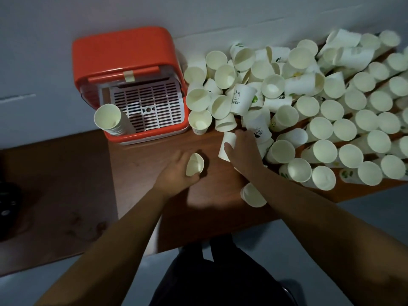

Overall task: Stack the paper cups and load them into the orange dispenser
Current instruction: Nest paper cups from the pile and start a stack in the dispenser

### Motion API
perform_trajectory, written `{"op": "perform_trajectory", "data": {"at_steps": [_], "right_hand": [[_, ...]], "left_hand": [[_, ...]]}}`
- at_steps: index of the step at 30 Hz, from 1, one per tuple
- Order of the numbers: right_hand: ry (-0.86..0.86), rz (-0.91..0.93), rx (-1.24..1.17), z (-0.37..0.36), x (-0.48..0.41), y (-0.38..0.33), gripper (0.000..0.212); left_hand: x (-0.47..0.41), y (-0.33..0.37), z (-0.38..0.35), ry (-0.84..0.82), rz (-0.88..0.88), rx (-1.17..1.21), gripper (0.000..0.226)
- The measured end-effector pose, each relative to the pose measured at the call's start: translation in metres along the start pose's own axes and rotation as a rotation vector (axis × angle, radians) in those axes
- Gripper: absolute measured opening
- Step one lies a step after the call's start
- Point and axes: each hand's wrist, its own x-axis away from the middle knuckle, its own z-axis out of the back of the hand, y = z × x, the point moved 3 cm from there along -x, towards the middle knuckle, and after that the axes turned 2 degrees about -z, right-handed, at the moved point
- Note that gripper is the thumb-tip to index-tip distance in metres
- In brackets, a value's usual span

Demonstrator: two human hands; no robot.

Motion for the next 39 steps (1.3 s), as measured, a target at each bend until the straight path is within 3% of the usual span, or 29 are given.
{"op": "perform_trajectory", "data": {"at_steps": [4, 8, 13, 20, 27, 30, 35, 39], "right_hand": [[-0.054, -0.041, 0.161, -0.023, -0.011, -0.004, 0.065], [-0.123, -0.040, 0.181, -0.031, -0.008, -0.007, 0.061], [-0.232, -0.029, -0.186, -0.010, -0.002, -0.029, 0.060], [-0.345, 0.125, -0.573, 0.033, -0.001, -0.100, 0.063], [-0.353, 0.247, -0.630, 0.036, -0.002, -0.169, 0.064], [-0.360, 0.209, -0.717, 0.033, -0.001, -0.187, 0.052], [-0.308, 0.197, -0.764, 0.027, 0.000, -0.203, 0.059], [-0.238, 0.271, -0.743, 0.023, -0.001, -0.214, 0.065]], "left_hand": [[0.003, -0.008, -0.001, 0.065, -0.015, 0.002, 0.084], [0.002, -0.015, -0.002, 0.082, -0.017, -0.019, 0.084], [0.006, -0.014, 0.025, 0.193, 0.058, 0.137, 0.080], [0.050, -0.030, 0.115, 0.493, 0.121, 0.312, 0.065], [0.074, -0.057, 0.203, 0.809, 0.179, 0.173, 0.067], [0.060, -0.069, 0.218, 0.817, 0.224, 0.148, 0.075], [0.029, -0.076, 0.215, 0.762, 0.210, 0.100, 0.073], [0.008, -0.094, 0.203, 0.564, 0.240, 0.041, 0.075]]}}
